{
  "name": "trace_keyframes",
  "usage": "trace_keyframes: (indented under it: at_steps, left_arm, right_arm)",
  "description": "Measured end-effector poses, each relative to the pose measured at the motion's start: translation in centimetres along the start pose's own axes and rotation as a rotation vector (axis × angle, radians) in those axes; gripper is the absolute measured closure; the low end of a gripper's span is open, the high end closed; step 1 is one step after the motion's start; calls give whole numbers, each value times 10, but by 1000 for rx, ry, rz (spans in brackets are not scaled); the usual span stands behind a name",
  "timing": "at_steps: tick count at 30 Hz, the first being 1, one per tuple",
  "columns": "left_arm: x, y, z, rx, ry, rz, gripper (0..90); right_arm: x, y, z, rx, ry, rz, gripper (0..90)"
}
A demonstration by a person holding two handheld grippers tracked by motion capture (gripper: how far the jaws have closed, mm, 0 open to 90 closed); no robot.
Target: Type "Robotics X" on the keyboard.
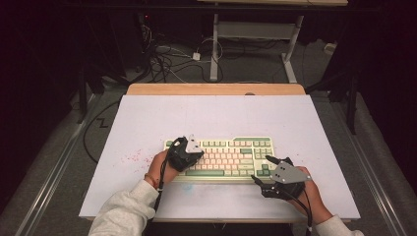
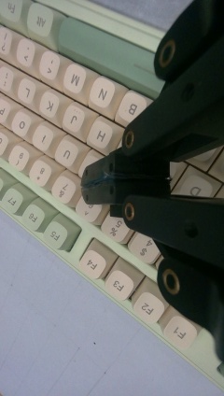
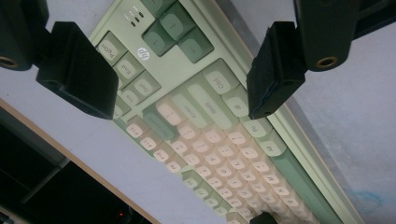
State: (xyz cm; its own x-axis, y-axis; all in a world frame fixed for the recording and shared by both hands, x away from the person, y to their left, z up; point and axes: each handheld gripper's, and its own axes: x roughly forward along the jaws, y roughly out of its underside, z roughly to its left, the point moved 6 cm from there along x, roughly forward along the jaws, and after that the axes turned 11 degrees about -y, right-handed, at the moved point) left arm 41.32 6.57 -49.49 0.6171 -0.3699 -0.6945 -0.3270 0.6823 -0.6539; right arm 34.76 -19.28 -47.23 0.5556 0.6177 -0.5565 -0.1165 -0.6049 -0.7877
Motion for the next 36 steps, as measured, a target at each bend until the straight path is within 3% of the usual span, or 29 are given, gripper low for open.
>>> trace_keyframes:
  at_steps: [6, 10, 26, 33, 36]
  left_arm:
    - [2, -1, -2, 17, -4, 29, 876]
    - [-3, -4, -3, 23, -6, -7, 874]
    - [-16, -4, 2, 12, -29, -71, 835]
    - [-24, -3, 3, 13, -29, -107, 664]
    - [-27, -3, 3, 12, -28, -134, 512]
  right_arm:
    - [1, 1, 1, -1, -10, 6, 260]
    - [0, 0, 1, -3, -8, -1, 259]
    - [-2, -1, 0, -4, -4, -3, 260]
    - [-2, -1, 0, -2, -4, -4, 260]
    - [-1, 0, 0, -1, -6, -2, 260]
